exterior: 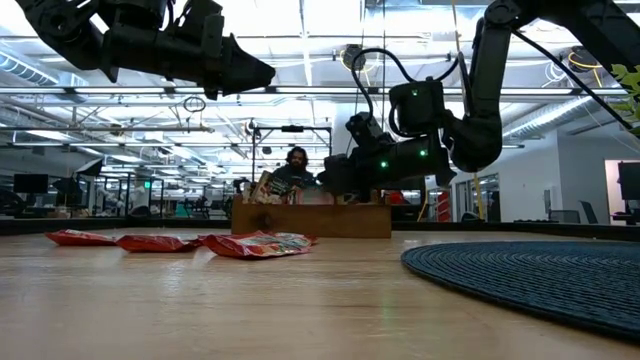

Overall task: Pick & Place Tea
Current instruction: Put the red tea bag into the middle section wooden organizer

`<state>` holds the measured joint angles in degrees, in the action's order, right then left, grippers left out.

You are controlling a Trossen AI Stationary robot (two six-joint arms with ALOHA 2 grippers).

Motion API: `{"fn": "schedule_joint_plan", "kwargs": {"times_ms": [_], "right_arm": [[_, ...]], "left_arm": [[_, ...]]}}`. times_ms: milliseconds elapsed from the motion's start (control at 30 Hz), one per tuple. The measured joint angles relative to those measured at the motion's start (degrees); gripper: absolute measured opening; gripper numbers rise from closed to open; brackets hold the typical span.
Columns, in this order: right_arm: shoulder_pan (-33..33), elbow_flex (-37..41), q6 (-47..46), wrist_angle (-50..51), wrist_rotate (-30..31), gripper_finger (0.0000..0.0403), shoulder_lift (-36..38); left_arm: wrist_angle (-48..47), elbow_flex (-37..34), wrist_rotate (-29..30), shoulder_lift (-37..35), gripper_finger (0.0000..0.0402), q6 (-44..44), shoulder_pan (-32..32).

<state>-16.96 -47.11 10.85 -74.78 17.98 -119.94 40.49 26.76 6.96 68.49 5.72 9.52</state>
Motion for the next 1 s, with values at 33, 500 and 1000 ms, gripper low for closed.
{"fn": "schedule_joint_plan", "kwargs": {"times_ms": [33,500,1000], "right_arm": [[0.11,0.0,-0.09,0.0,0.0,0.0058,0.0],[4.02,1.01,-1.24,-1.63,-0.27,0.0137,4.29],[2.18,-15.32,2.44,66.31,-14.22,0.0012,18.72]], "left_arm": [[0.0,0.0,0.0,0.01,0.0173,0.0,-0.01],[0.0,0.0,0.0,0.01,0.0159,0.0,-0.01],[-0.02,0.0,0.0,0.02,0.0176,0.0,0.0]]}}
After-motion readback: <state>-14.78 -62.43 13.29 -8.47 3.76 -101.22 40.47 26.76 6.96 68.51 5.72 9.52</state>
